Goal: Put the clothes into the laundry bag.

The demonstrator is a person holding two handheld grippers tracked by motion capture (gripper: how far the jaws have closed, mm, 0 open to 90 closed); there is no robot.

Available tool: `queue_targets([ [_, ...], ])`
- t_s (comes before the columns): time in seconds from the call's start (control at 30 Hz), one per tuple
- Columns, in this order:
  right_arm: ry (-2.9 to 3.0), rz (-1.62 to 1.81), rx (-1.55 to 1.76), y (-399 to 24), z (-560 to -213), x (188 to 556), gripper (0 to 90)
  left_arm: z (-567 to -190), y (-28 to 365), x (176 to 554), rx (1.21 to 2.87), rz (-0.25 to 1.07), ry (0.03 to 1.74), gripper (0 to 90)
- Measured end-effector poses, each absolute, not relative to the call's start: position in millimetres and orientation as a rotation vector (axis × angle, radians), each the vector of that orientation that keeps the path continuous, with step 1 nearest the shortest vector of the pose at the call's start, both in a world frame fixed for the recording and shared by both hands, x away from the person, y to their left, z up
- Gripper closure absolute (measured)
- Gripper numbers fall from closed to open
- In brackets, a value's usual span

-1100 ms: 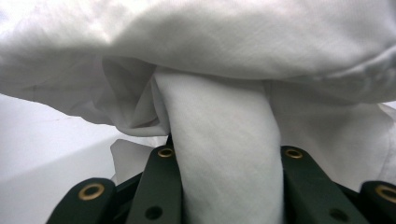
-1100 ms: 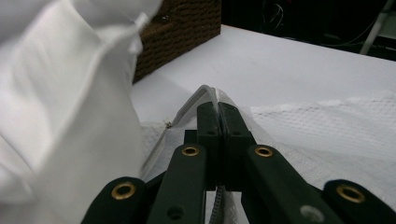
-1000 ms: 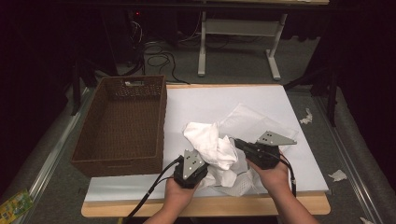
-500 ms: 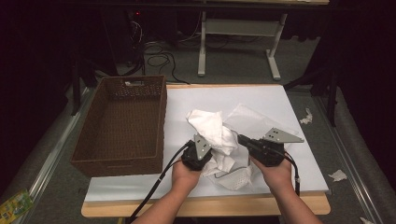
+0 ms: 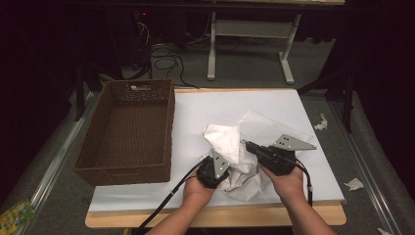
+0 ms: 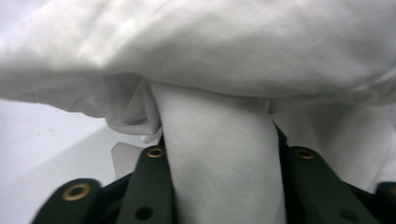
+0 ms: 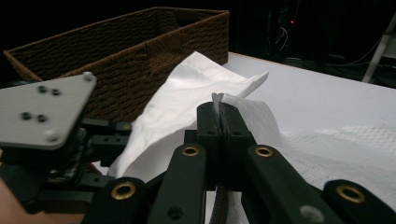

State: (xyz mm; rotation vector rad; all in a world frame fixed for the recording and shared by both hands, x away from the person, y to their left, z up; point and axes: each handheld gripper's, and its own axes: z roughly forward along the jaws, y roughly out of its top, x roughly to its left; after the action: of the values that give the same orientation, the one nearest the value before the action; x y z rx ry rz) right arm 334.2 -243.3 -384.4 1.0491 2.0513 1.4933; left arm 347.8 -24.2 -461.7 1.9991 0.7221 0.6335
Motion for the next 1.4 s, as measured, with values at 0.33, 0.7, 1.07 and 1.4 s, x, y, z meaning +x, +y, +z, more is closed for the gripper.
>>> queue_targets([
  [0.33, 2.068, 1.448, 1.1, -253.1, -399.4, 335.1, 89.5, -441.4, 8.9, 329.7, 1.901, 0.475, 0.71, 19.5],
  [0.7, 2.077, 1.42, 1.088, -247.5, -400.8, 334.3, 89.5, -413.6, 13.3, 372.6, 1.704, 0.322, 0.853, 15.7],
  [1.07, 2.084, 1.42, 1.098, -250.6, -404.4, 336.2, 89.5, -437.6, -9.3, 381.2, 1.815, 0.234, 0.834, 55.3],
  [1.4, 2.083, 1.417, 1.099, -249.4, -404.5, 337.8, 89.5, -431.8, 0.8, 352.4, 1.81, 0.288, 0.728, 81.0],
])
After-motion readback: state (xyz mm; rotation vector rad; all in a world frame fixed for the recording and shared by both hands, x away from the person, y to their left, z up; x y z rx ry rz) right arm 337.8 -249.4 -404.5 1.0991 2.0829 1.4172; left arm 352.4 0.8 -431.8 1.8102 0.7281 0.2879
